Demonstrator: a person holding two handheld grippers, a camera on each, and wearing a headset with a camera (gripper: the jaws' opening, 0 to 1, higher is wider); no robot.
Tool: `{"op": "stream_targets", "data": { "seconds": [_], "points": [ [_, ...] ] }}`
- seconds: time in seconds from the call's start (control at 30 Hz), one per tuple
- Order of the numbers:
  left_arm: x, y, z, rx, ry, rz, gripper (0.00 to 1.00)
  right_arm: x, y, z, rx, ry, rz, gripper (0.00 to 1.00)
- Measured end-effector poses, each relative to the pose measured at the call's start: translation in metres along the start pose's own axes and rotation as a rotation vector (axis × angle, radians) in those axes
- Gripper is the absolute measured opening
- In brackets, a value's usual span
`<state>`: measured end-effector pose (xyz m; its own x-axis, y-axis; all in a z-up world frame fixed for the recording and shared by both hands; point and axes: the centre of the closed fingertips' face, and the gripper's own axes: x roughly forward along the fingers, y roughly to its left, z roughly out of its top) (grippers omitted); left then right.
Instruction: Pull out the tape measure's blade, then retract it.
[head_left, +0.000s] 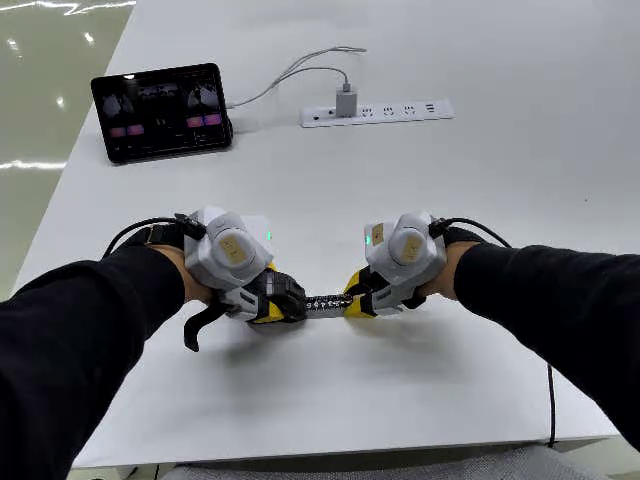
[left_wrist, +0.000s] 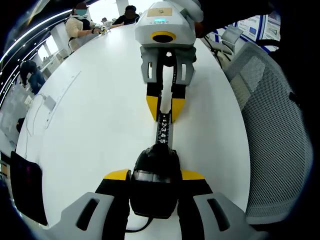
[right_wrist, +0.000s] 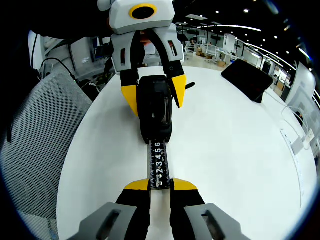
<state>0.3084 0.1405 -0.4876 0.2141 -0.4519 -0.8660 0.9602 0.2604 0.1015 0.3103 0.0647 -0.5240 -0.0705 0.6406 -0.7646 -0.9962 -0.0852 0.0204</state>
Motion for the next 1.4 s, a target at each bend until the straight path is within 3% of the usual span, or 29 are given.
{"op": "stream_targets", "data": {
  "seconds": [1.4],
  "points": [
    [0.001,0.000,0.000,-0.007,0.000,0.001,0.31,-0.022,-0.002,-0.023,0.018,0.007,0.003,0.11]
  ]
}}
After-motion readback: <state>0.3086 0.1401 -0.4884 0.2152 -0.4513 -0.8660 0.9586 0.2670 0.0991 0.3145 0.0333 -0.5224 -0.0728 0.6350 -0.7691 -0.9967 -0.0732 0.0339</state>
